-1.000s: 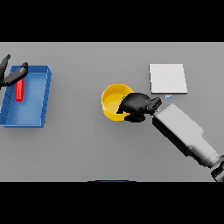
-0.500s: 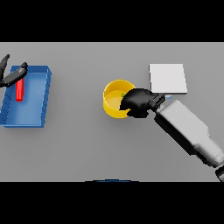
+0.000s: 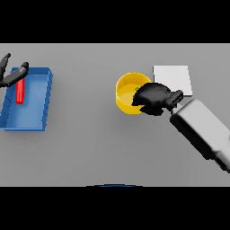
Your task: Pick up the red beaker and tilt it to pour out 1 green nut into yellow bowl. Pick up the yellow bowl and place it on the metallic measuring scale.
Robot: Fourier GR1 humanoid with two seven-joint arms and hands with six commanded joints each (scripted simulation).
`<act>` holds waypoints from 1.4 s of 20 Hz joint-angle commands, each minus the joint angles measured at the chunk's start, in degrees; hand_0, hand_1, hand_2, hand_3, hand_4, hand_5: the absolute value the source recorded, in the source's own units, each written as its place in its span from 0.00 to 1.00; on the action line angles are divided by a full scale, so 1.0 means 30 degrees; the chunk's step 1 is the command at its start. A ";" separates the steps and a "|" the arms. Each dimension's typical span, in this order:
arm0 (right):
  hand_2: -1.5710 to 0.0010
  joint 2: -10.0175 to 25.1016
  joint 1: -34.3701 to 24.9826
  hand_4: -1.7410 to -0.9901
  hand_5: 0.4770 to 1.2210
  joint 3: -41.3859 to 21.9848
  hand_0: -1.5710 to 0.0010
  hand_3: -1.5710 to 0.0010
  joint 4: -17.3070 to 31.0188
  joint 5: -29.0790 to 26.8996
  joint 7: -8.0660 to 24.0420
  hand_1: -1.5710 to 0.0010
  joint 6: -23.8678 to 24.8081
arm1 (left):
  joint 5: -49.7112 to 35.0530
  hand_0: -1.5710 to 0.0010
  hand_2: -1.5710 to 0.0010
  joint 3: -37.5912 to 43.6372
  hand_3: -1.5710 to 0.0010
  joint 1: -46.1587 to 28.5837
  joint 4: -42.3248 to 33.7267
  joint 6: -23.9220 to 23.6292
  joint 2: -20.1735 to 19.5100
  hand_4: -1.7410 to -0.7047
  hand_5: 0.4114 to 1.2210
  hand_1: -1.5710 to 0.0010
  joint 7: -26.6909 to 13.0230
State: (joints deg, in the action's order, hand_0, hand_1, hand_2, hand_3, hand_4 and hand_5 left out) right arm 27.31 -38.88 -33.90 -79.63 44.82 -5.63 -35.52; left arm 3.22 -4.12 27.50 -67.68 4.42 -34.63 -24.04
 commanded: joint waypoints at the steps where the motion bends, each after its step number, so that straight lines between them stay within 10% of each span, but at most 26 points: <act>1: 0.03 -0.0064 0.0085 0.00 1.00 0.0230 0.03 0.25 0.0060 0.0001 0.0507 0.00 0.0147 | -0.0019 1.00 1.00 0.0002 1.00 -0.0110 -0.0147 -0.0048 0.0001 0.91 0.36 1.00 -0.0052; 12: 0.01 0.1795 -0.1617 0.00 1.00 0.2460 0.00 0.26 0.4403 0.0350 -0.0295 0.00 0.3344 | -0.0455 1.00 1.00 0.0191 1.00 -0.0476 -0.1161 -0.0120 -0.0112 0.86 0.42 1.00 -0.1472; 28: 0.12 0.0681 -0.2622 0.00 1.00 0.3615 0.00 0.11 1.1961 0.1145 -0.1319 0.00 0.6579 | -0.0351 1.00 1.00 -0.0080 1.00 -0.0349 -0.1486 -0.0168 0.0024 0.86 0.48 1.00 -0.2674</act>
State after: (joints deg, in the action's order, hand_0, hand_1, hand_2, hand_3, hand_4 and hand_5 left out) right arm 29.34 -46.73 -23.06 -43.73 48.32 -9.48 -15.78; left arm 2.16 -4.37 26.48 -72.14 3.92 -34.54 -32.06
